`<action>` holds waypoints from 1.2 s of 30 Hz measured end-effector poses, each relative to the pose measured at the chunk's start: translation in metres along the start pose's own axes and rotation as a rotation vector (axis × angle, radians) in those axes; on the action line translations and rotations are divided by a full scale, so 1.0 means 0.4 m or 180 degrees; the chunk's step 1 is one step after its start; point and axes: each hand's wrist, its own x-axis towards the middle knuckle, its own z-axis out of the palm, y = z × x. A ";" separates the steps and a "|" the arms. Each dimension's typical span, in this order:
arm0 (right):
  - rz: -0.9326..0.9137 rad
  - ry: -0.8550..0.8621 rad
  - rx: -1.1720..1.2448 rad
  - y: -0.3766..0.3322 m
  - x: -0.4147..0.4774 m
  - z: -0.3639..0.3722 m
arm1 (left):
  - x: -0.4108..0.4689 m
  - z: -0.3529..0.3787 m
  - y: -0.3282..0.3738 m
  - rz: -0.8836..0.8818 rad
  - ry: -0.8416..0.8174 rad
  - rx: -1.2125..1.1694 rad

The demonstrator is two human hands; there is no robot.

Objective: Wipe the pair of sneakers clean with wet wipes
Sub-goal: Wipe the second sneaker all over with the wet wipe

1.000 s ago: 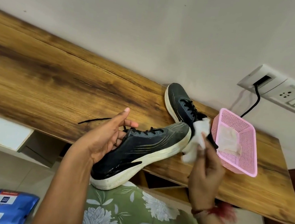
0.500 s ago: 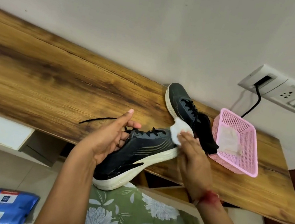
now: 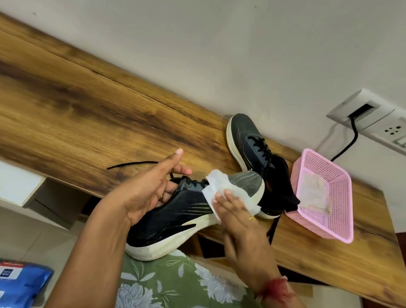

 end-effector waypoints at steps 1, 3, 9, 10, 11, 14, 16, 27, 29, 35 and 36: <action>-0.0034 0.0008 -0.0138 0.015 0.005 -0.008 | -0.001 0.000 0.000 -0.0004 -0.0016 -0.0003; 0.0269 0.0233 -0.0231 0.040 0.019 -0.027 | -0.003 0.001 0.000 0.0016 -0.0039 -0.0016; -0.0072 -0.0104 -0.0232 -0.008 0.000 -0.004 | -0.008 -0.001 0.004 -0.0008 -0.0013 -0.0093; 0.0008 -0.0005 -0.0313 0.011 0.005 -0.014 | -0.010 -0.001 0.004 -0.0003 -0.0032 -0.0097; 0.0176 0.0144 -0.0325 0.025 0.012 -0.023 | -0.011 -0.001 0.003 0.0007 -0.0035 -0.0099; 0.0429 0.0319 -0.0121 -0.001 0.015 -0.012 | -0.010 0.000 0.004 0.0046 0.0029 -0.0039; 0.0336 0.0197 -0.0077 -0.041 0.004 0.007 | -0.011 0.001 0.005 0.0053 0.0031 0.0000; 0.0174 0.0067 -0.0491 -0.021 -0.007 -0.005 | -0.017 0.008 0.010 0.0025 -0.0074 -0.0013; 0.0336 0.0209 -0.0604 0.032 0.004 -0.026 | -0.018 0.007 0.007 0.0038 -0.0103 -0.0026; 0.0135 0.0094 -0.0242 -0.003 -0.021 0.001 | -0.013 0.007 0.009 0.0047 -0.0035 -0.0005; 0.0027 0.0069 -0.0435 0.016 -0.020 -0.011 | -0.013 0.008 0.009 0.0042 -0.0051 0.0001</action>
